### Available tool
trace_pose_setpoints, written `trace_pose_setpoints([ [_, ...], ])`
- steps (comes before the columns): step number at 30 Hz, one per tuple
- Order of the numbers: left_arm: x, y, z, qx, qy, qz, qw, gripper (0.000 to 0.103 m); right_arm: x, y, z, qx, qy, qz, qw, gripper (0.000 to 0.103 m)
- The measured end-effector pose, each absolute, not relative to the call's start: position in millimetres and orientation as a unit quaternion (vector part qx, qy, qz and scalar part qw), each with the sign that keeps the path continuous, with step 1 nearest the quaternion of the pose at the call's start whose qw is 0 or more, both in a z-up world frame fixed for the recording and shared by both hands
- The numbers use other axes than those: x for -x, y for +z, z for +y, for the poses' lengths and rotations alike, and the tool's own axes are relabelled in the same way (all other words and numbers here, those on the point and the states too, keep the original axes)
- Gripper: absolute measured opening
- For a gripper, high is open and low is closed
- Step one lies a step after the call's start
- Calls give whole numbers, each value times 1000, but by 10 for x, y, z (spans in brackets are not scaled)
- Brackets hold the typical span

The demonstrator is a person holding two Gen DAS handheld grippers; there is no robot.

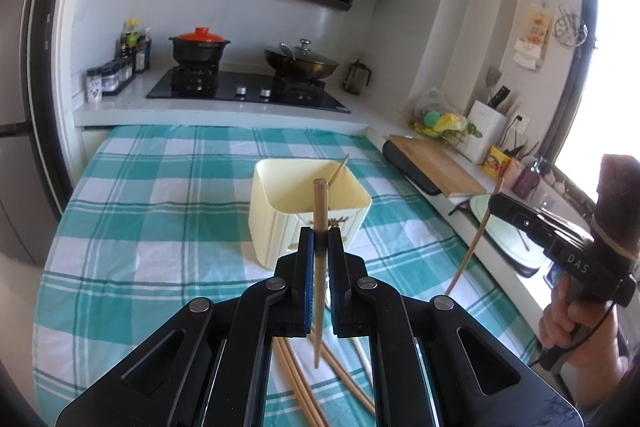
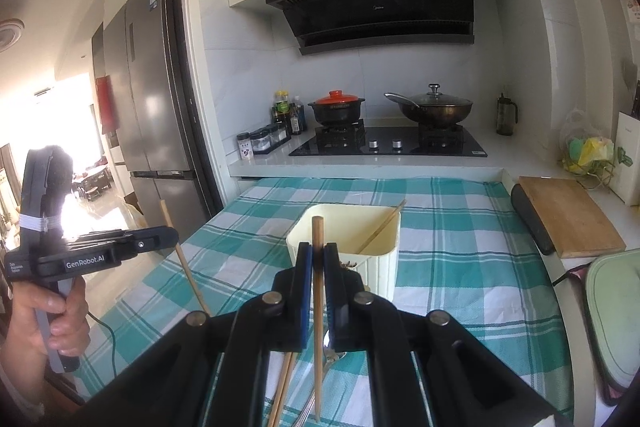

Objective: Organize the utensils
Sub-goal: 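Lift both chopsticks over the cream holder and drop them in with both tools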

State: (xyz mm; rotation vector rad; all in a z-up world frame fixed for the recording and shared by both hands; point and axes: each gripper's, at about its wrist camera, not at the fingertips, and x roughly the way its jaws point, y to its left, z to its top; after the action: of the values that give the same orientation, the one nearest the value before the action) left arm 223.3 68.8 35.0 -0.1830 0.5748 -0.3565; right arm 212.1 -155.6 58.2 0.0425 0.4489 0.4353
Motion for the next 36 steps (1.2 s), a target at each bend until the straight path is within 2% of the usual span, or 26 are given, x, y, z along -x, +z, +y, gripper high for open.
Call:
trace_pose_setpoints([
  [15, -2827, 1237, 731, 100, -173, 199, 959, 4, -2885, 1405, -1523, -20, 196, 148, 969, 6],
  [21, -3313, 1275, 606, 86, -153, 194, 965, 4, -3403, 1516, -1365, -6, 192, 117, 974, 6],
  [26, -3762, 984, 455, 76, -147, 239, 957, 4, -3895, 1195, -1256, -8, 204, 156, 967, 6],
  [36, -4359, 167, 269, 71, -141, 361, 919, 4, -4608, 303, -1203, -34, 220, 326, 919, 6],
])
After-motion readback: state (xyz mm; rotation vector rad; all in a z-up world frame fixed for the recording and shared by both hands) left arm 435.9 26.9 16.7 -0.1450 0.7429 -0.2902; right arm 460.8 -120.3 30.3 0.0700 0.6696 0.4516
